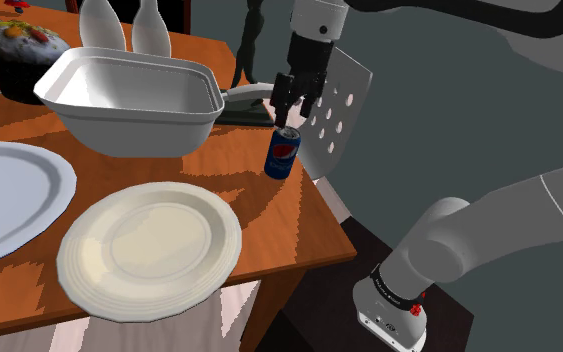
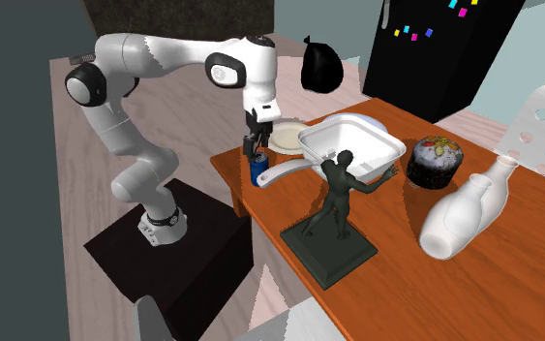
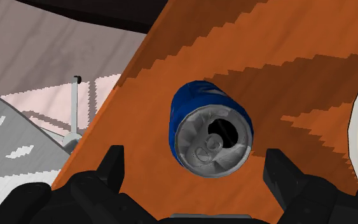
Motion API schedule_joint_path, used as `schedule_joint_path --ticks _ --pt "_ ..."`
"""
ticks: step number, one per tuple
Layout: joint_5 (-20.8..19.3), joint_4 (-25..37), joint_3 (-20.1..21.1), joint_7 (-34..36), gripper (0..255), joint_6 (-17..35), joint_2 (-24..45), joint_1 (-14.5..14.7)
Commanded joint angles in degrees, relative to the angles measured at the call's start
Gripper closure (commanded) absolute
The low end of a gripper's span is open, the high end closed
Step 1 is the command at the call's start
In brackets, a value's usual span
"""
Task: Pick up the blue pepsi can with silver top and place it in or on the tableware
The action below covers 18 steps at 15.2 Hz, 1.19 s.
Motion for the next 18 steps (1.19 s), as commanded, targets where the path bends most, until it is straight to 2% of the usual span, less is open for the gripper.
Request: schedule_joint_path --ticks 1,9,16,17,18 --pt "-0.46 2.05 1.68 1.90 0 0.57 2.21 0.15" --pt "0.06 -4.81 1.94 1.55 0 6.26 1.00 0.47" --pt "0.07 -4.81 1.94 1.55 0 6.24 1.00 0.47" --pt "0.07 -4.81 1.94 1.55 255 6.24 1.00 0.47" --pt "0.07 -4.81 1.94 1.55 255 6.24 1.00 0.47"
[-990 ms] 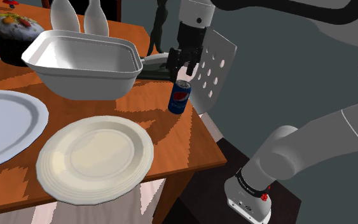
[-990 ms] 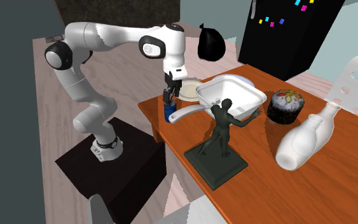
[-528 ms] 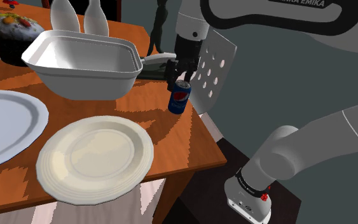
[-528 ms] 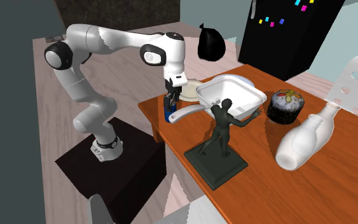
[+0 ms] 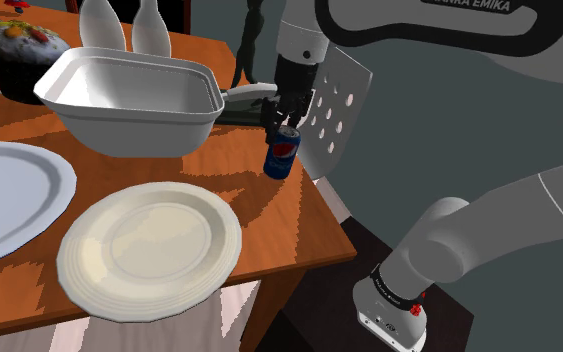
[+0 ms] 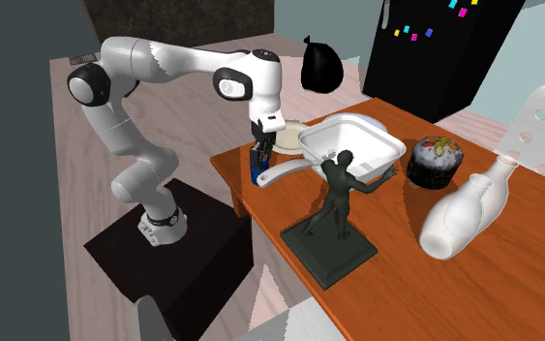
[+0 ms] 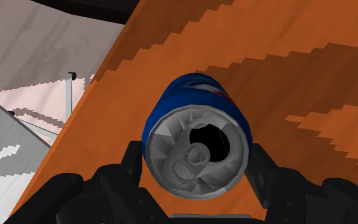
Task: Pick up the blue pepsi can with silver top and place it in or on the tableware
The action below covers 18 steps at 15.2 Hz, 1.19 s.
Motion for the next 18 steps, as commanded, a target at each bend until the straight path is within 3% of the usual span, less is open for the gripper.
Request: schedule_joint_path --ticks 1,8,18 --pt "0.02 -0.07 0.01 -0.01 255 -0.01 0.05 0.00" --pt "0.03 -0.08 0.03 0.00 255 0.01 0.06 0.00" --pt "-0.62 8.81 -0.43 0.32 255 -7.55 1.42 -0.41"
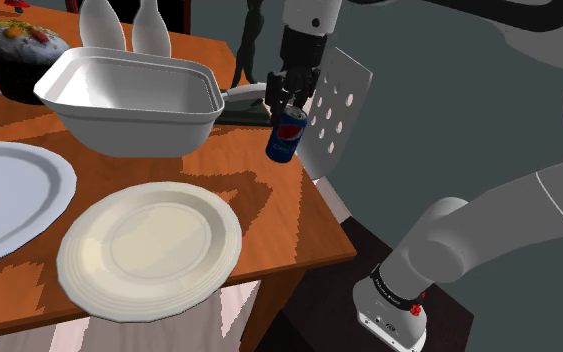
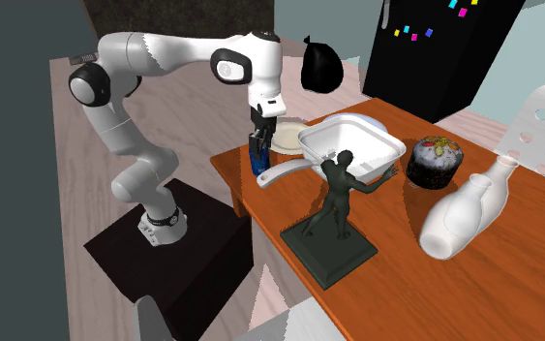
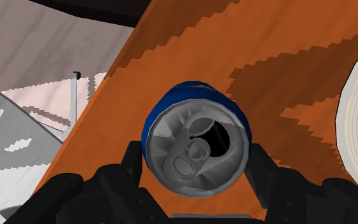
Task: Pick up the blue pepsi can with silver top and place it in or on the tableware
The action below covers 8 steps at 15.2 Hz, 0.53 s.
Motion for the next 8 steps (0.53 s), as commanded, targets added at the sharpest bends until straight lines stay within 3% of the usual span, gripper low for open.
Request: schedule_joint_path --ticks 1,8 --pt "-0.14 2.07 -0.04 0.12 255 -1.66 0.42 -0.08" --pt "-0.35 8.69 1.01 1.98 255 -6.08 2.58 0.04"
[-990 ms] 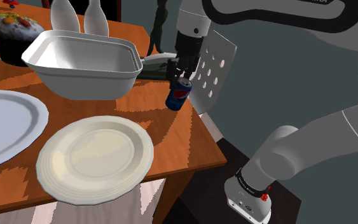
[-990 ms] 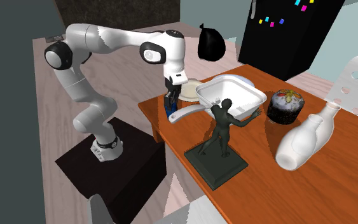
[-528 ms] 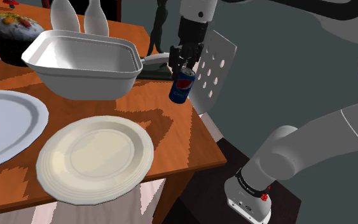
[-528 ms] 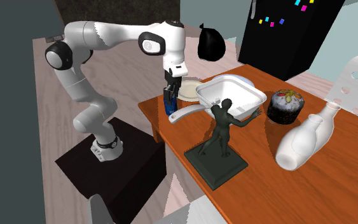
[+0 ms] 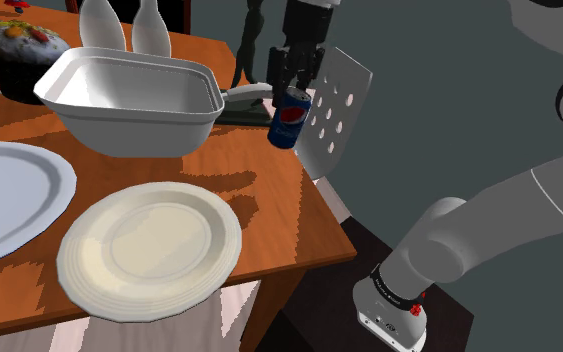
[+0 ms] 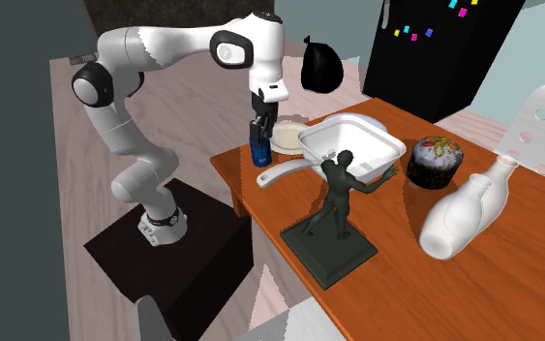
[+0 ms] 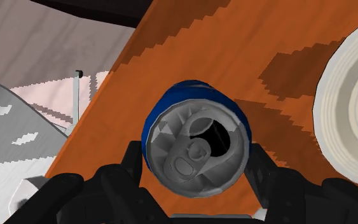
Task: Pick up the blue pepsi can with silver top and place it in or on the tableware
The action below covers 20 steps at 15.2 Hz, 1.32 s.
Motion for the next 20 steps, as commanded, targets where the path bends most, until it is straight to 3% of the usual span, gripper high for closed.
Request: schedule_joint_path --ticks 1,8,13,17,20 --pt "0.33 2.00 1.74 2.51 255 -0.79 1.09 0.59" --pt "-0.54 12.30 10.27 14.35 255 -2.56 9.50 3.12" --pt "-4.48 22.53 16.88 24.14 255 -4.63 18.74 6.20" --pt "-10.74 33.52 21.61 32.75 255 -7.80 28.85 11.54" --pt "-17.35 44.85 23.58 38.82 255 -12.04 38.15 18.90"
